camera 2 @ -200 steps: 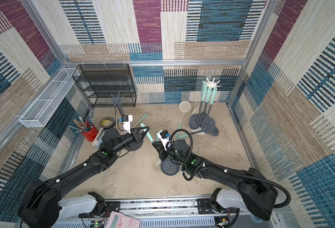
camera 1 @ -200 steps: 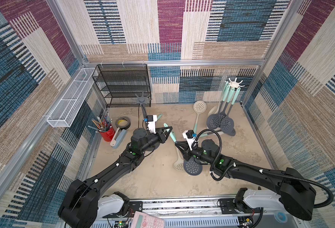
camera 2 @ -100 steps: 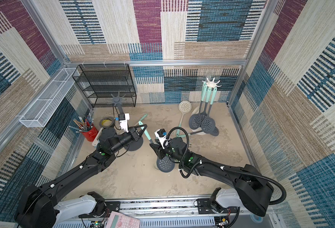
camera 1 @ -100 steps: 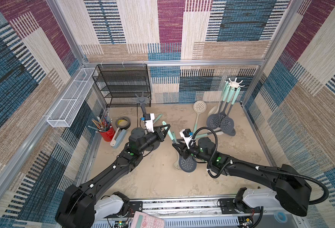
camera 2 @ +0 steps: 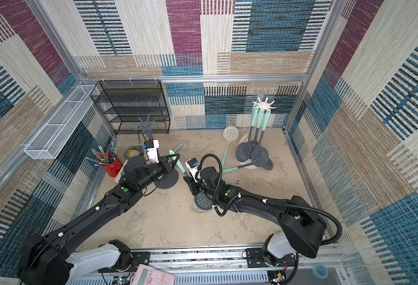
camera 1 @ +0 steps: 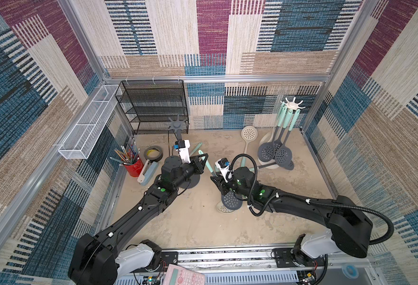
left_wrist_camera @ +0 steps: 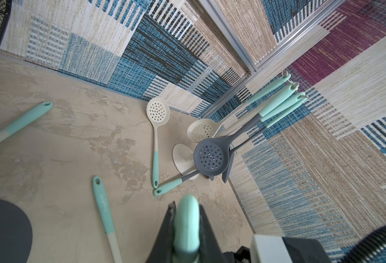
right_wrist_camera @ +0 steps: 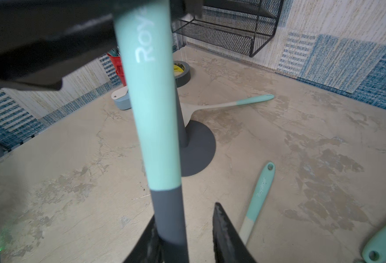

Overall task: Hang the skimmer on the kitchen utensil rack
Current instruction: Pick up the skimmer from the center of the board.

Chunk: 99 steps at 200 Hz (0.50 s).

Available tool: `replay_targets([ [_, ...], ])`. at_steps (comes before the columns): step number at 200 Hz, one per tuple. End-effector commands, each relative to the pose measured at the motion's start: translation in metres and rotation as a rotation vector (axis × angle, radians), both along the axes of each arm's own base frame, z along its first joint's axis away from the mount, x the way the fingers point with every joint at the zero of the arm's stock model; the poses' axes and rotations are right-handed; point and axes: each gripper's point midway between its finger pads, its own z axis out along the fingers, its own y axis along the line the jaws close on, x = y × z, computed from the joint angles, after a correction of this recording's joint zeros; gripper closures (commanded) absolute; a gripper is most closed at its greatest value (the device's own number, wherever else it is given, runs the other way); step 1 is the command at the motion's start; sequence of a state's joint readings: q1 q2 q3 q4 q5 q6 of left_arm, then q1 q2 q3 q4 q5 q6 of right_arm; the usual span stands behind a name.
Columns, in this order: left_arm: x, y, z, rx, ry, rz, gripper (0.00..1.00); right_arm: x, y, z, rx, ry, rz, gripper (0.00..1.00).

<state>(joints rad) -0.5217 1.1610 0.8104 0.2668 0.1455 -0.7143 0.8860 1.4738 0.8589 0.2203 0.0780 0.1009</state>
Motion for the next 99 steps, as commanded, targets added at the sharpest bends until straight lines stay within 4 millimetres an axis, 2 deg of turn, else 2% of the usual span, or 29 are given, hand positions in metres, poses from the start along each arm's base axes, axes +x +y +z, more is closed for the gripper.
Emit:
replay_targets([
  [1,0.002,0.002,0.001,0.010,0.018,0.019,1.00,0.014,-0.010,-0.007,-0.049,0.000,-0.116,0.71],
  [47,0.005,0.006,0.000,0.024,0.061,0.050,1.00,0.026,-0.015,-0.016,-0.118,-0.006,-0.267,0.85],
  [84,0.003,0.002,0.001,0.028,0.063,0.028,1.00,0.034,-0.031,-0.026,-0.167,-0.002,-0.412,1.00],
  [99,0.001,0.002,0.001,0.040,0.059,0.019,0.97,0.035,-0.039,-0.023,-0.162,-0.015,-0.451,1.00],
])
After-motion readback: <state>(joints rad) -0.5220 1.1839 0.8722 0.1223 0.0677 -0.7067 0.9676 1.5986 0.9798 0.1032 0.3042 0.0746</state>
